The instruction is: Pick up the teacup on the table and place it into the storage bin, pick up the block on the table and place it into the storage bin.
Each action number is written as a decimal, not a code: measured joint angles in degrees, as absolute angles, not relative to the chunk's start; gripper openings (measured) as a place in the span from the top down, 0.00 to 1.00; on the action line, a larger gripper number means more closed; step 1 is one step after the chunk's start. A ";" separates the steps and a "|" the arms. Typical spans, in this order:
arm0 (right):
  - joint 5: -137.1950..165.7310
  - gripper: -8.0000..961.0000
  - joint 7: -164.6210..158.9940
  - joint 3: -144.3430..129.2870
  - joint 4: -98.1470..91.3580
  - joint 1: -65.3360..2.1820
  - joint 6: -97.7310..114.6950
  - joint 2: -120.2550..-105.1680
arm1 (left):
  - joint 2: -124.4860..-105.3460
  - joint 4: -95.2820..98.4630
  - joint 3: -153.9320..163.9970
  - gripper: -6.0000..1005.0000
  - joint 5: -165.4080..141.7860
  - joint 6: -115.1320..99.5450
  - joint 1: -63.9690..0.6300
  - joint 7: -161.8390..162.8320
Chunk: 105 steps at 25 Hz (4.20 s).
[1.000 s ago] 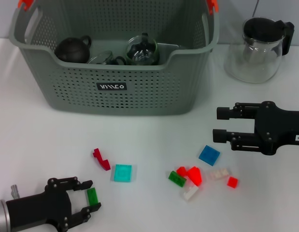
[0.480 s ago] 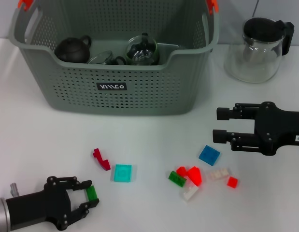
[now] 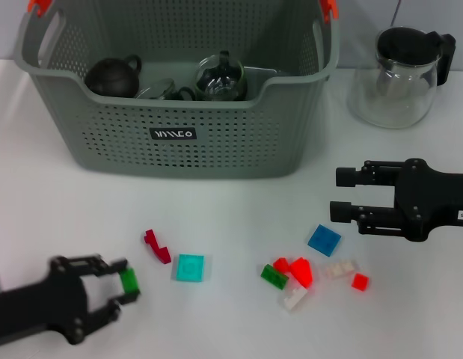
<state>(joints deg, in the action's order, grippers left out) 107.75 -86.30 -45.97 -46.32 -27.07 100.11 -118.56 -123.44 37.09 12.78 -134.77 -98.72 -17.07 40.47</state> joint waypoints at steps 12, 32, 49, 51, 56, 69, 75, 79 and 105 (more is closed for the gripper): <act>107.75 0.30 -86.31 -45.97 -46.23 -27.15 100.06 -118.39 | -118.88 38.25 -2.78 0.60 -126.02 -116.14 -22.22 53.89; 107.75 0.30 -86.23 -46.05 -46.14 -27.08 99.98 -118.74 | -119.16 48.51 10.72 0.60 -118.19 -94.15 -43.07 96.67; 107.75 0.30 -86.21 -46.16 -45.97 -27.24 99.49 -118.92 | -117.89 51.64 50.84 0.54 -136.05 -63.59 -48.81 129.28; 107.75 0.30 -86.22 -46.13 -45.97 -27.16 99.49 -118.92 | -118.14 51.26 52.06 0.53 -136.42 -62.37 -48.74 129.35; 107.75 0.30 -86.22 -45.99 -45.54 -27.11 99.49 -118.85 | -118.95 53.46 52.38 0.51 -135.31 -61.49 -47.37 128.75; 107.75 0.30 -86.22 -45.97 -45.23 -27.42 99.50 -118.57 | -123.26 60.63 37.17 0.35 -101.07 -86.82 -30.30 95.95; 107.75 0.30 -86.33 -45.96 -45.25 -27.42 99.38 -118.56 | -124.12 53.19 28.16 0.36 -105.00 -103.56 -23.87 75.26; 107.75 0.30 -86.40 -45.97 -45.27 -27.41 99.37 -118.57 | -124.80 51.27 27.17 0.36 -110.25 -104.34 -19.52 67.70; 107.75 0.30 -86.30 -45.97 -44.66 -27.11 99.40 -118.39 | -124.45 28.05 23.30 0.35 -122.50 -78.47 -21.61 45.16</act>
